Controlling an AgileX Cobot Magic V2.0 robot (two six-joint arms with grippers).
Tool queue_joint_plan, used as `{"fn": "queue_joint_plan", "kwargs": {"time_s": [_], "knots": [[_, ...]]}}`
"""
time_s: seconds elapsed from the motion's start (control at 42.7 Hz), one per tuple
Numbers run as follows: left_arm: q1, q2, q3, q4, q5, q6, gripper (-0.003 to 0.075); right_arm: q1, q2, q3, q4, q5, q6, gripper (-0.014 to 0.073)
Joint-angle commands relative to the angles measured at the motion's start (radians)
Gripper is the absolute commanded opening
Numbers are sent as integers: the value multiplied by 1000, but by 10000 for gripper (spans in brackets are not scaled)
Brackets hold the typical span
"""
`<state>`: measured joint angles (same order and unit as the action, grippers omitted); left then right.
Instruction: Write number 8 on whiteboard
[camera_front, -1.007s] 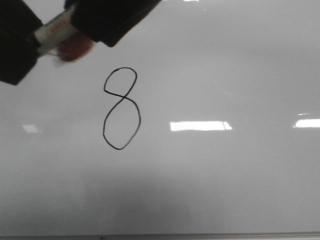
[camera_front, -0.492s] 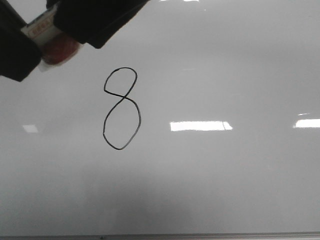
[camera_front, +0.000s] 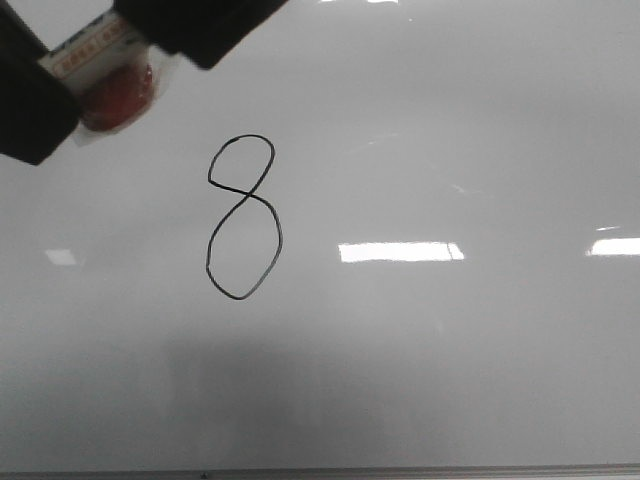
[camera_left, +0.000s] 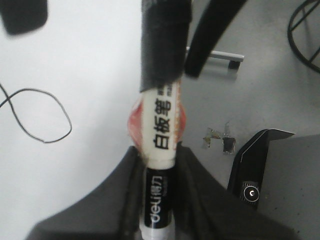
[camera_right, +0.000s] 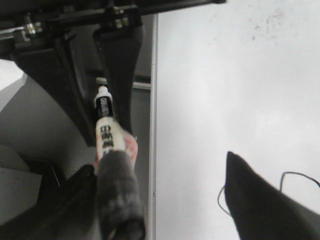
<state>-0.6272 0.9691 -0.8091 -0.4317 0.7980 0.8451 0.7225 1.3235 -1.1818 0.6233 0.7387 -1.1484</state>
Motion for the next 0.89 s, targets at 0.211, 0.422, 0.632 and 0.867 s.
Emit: {"fn": "queue_joint_plan", "kwargs": {"time_s": [0.211, 0.422, 0.632, 0.867], "knots": [[318, -9, 47, 109, -219, -374, -20, -272, -391, 295, 31, -174, 239, 378], [615, -2, 175, 31, -443, -451, -21, -565, -739, 641, 31, -339, 471, 167], [685, 120, 197, 3, -594, -451, -21, -627, -862, 748, 31, -340, 475, -64], [685, 290, 169, -17, -733, -451, -20, -627, -864, 750, 30, -338, 474, -69]]}}
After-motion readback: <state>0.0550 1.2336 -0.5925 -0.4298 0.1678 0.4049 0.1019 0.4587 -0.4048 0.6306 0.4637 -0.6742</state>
